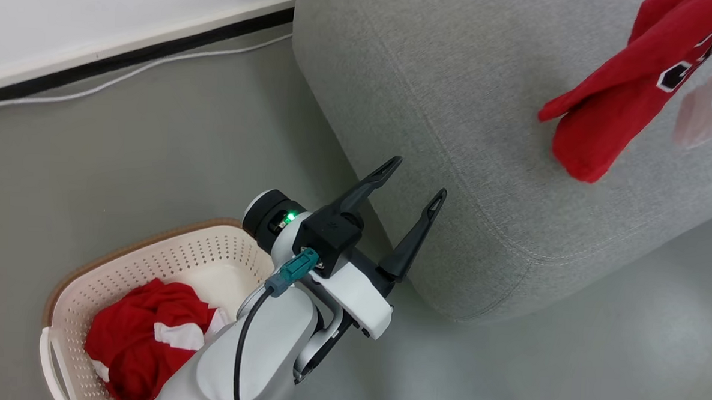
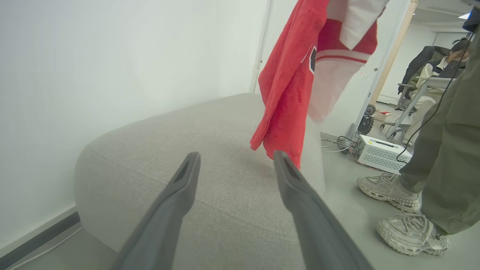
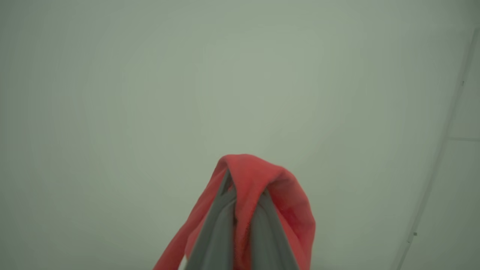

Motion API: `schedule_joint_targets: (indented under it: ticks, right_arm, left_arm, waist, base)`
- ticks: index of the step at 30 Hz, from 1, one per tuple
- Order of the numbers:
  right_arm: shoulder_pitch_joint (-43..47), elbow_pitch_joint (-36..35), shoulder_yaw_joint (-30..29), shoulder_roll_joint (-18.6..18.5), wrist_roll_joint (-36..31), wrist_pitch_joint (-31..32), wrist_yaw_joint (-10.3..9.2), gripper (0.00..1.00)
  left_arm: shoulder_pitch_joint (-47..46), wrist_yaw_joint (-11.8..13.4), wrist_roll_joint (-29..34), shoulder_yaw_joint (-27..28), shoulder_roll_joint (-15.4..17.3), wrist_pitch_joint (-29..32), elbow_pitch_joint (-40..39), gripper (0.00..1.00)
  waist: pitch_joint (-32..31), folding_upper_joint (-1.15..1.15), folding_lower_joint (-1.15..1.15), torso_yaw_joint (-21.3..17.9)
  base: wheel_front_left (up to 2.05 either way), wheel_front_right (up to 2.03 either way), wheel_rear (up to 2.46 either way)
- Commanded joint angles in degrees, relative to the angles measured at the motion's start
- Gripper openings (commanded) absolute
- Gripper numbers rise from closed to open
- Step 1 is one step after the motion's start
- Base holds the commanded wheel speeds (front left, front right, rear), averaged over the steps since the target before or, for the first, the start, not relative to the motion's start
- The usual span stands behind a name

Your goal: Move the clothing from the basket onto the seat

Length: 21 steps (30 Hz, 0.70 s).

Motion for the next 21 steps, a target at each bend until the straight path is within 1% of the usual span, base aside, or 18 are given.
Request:
schedule_joint_targets:
  ticks: [1,9,12,21]
  right_arm:
    - [-2.2,-0.3,0.1,-2.7,-0.4,-0.3,0.18,0.0]
    - [-10.5,5.4,-1.4,-8.7,-1.4,-0.3,0.18,0.0]
    - [-12.5,7.0,-2.2,-9.6,-1.6,-0.3,0.18,0.0]
    - [-21.4,16.3,-4.1,-14.8,-7.1,-0.3,0.18,0.0]
  left_arm:
    - [-2.6,0.6,0.1,0.6,-0.1,-0.3,-1.1,1.0]
    - [-6.5,2.4,-1.5,-4.1,-0.1,-0.3,-0.9,1.0]
    - [-7.3,2.9,-1.9,-5.1,-0.1,-0.3,-0.9,1.0]
    - [-9.9,4.8,-3.4,-8.5,-0.1,-0.3,-1.3,1.0]
  waist:
    - [3.2,0.0,0.0,2.4]
    - [9.5,0.0,0.0,6.7]
    - [10.8,0.0,0.0,7.7]
    - [15.5,0.0,0.0,12.4]
  base:
    - [0.0,0.0,0.0]
    - [0.0,0.0,0.0]
    - [0.0,0.0,0.0]
    - [0.0,0.0,0.0]
